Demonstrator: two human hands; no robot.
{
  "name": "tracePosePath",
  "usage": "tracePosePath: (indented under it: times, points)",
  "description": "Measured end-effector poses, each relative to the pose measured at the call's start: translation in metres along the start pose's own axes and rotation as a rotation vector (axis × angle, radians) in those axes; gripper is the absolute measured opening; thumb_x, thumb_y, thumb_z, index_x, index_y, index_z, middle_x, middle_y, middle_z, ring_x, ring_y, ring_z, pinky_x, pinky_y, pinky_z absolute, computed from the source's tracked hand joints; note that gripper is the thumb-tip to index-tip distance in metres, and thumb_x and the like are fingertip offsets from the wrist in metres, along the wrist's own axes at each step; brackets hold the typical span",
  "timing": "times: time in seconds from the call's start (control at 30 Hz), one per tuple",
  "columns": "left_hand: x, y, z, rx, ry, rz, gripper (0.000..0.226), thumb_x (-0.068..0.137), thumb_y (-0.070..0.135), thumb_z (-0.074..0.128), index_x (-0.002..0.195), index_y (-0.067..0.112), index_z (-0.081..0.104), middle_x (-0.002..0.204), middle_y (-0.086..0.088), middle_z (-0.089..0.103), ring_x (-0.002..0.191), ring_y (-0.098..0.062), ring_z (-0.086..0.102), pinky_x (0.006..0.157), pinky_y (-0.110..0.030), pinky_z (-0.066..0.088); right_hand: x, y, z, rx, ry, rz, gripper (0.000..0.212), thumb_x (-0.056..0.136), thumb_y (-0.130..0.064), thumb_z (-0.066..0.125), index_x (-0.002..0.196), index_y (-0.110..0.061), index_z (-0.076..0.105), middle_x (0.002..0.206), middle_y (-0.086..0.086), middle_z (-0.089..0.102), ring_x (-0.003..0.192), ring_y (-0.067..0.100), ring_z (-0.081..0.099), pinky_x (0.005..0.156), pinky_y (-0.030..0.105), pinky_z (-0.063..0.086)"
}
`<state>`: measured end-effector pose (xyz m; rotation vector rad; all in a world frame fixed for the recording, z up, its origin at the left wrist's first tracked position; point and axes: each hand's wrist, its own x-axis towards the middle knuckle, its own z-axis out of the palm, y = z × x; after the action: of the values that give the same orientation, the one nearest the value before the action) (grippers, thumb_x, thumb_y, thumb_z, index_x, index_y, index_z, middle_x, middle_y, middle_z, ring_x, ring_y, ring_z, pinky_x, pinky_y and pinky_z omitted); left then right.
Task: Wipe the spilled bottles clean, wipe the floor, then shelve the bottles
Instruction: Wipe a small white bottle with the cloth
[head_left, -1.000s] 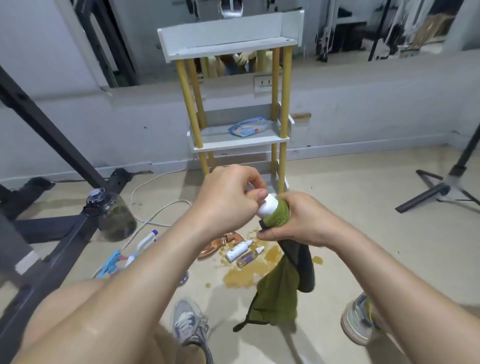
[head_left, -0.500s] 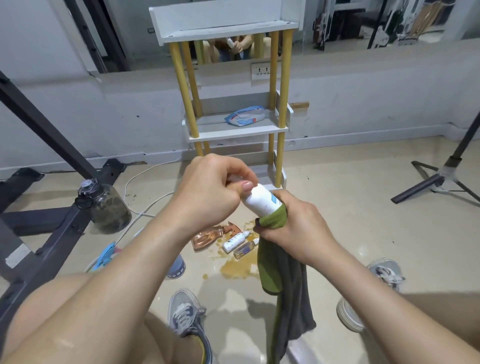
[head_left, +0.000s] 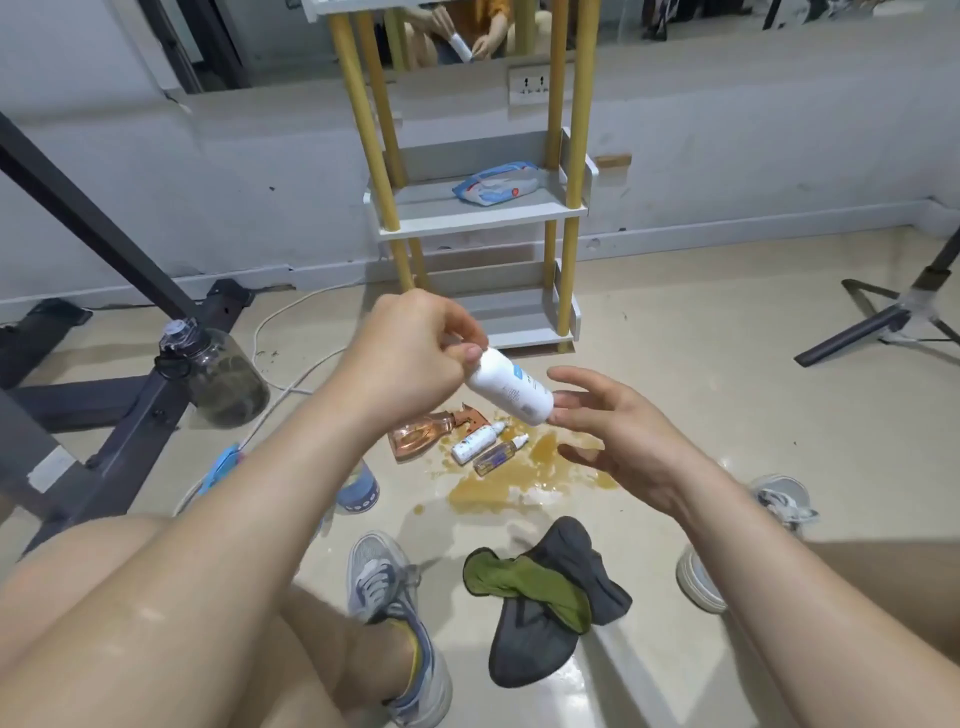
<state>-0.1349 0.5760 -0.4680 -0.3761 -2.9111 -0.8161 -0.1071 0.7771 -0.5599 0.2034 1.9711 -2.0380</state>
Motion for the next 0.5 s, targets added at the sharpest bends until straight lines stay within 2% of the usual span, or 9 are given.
tracePosePath:
  times: [0.07, 0.13, 0.17, 0.23, 0.27, 0.33, 0.37, 0.43, 0.5]
  points:
    - [-0.002, -0.004, 0.02, 0.094, -0.089, 0.028, 0.011, 0.089, 0.022, 0.065, 0.089, 0.027, 0.074, 0.08, 0.006, 0.069, 0.076, -0.012, 0.059, 0.069, -0.024, 0.041, 0.004, 0.005, 0.008, -0.277, -0.022, -0.128, 0.056, 0.088, -0.01, 0.069, 0.134, -0.037, 0.052, 0.132, -0.008, 0.053, 0.122, 0.008, 0.05, 0.086, 0.026, 0.048]
    - [-0.004, -0.012, 0.036, 0.098, -0.181, 0.018, 0.012, 0.089, 0.021, 0.064, 0.087, 0.028, 0.073, 0.07, 0.015, 0.062, 0.069, -0.005, 0.055, 0.063, -0.023, 0.038, 0.008, 0.012, 0.021, -0.548, -0.075, -0.237, 0.06, 0.083, -0.022, 0.076, 0.135, -0.036, 0.051, 0.13, -0.012, 0.054, 0.121, 0.005, 0.05, 0.092, 0.027, 0.047]
    - [-0.004, -0.019, 0.044, 0.063, -0.212, -0.008, 0.014, 0.089, 0.019, 0.064, 0.083, 0.03, 0.072, 0.066, 0.016, 0.059, 0.068, -0.005, 0.055, 0.061, -0.023, 0.039, 0.012, 0.017, 0.025, -0.593, -0.093, -0.253, 0.056, 0.081, -0.024, 0.078, 0.132, -0.032, 0.055, 0.124, -0.011, 0.06, 0.117, 0.006, 0.055, 0.095, 0.031, 0.048]
    - [-0.001, -0.035, 0.064, -0.1, -0.243, -0.084, 0.016, 0.086, 0.018, 0.064, 0.08, 0.031, 0.069, 0.069, 0.01, 0.064, 0.072, -0.013, 0.061, 0.066, -0.025, 0.048, 0.017, 0.03, 0.028, -0.568, -0.066, -0.228, 0.05, 0.079, -0.023, 0.08, 0.125, -0.025, 0.061, 0.112, -0.008, 0.067, 0.106, 0.011, 0.062, 0.095, 0.037, 0.05]
    - [-0.001, -0.041, 0.075, -0.241, -0.243, -0.124, 0.014, 0.085, 0.019, 0.065, 0.085, 0.033, 0.069, 0.074, 0.004, 0.068, 0.074, -0.018, 0.065, 0.072, -0.031, 0.053, 0.02, 0.038, 0.025, -0.549, -0.033, -0.193, 0.049, 0.077, -0.022, 0.081, 0.122, -0.023, 0.062, 0.11, -0.006, 0.069, 0.103, 0.013, 0.063, 0.094, 0.037, 0.05]
    - [-0.002, -0.055, 0.109, -0.596, -0.199, -0.247, 0.025, 0.088, 0.018, 0.067, 0.107, 0.034, 0.064, 0.09, -0.008, 0.071, 0.077, -0.021, 0.067, 0.078, -0.039, 0.058, 0.027, 0.057, 0.014, -0.537, 0.059, -0.085, 0.048, 0.077, -0.019, 0.082, 0.121, -0.019, 0.062, 0.108, -0.002, 0.068, 0.1, 0.015, 0.063, 0.091, 0.034, 0.05]
    - [-0.006, -0.065, 0.131, -0.685, -0.188, -0.316, 0.031, 0.089, 0.015, 0.067, 0.116, 0.029, 0.061, 0.099, -0.011, 0.069, 0.077, -0.019, 0.065, 0.076, -0.037, 0.056, 0.03, 0.068, 0.008, -0.503, 0.112, -0.007, 0.048, 0.077, -0.017, 0.082, 0.12, -0.017, 0.062, 0.107, 0.001, 0.067, 0.096, 0.017, 0.062, 0.088, 0.033, 0.049]
    - [-0.021, -0.091, 0.186, -0.56, -0.283, -0.379, 0.034, 0.09, 0.016, 0.065, 0.123, 0.022, 0.06, 0.11, -0.006, 0.065, 0.082, -0.015, 0.061, 0.073, -0.023, 0.05, 0.032, 0.093, -0.003, -0.319, 0.2, 0.155, 0.043, 0.08, -0.01, 0.08, 0.118, -0.011, 0.06, 0.103, 0.006, 0.065, 0.087, 0.018, 0.061, 0.079, 0.03, 0.051]
    - [-0.047, -0.119, 0.247, -0.172, -0.537, -0.285, 0.032, 0.087, 0.023, 0.063, 0.12, 0.023, 0.064, 0.113, 0.0, 0.063, 0.097, -0.021, 0.062, 0.08, -0.023, 0.047, 0.035, 0.118, -0.01, -0.066, 0.263, 0.294, 0.038, 0.083, -0.004, 0.076, 0.116, -0.009, 0.059, 0.097, 0.006, 0.066, 0.074, 0.014, 0.064, 0.059, 0.019, 0.052]
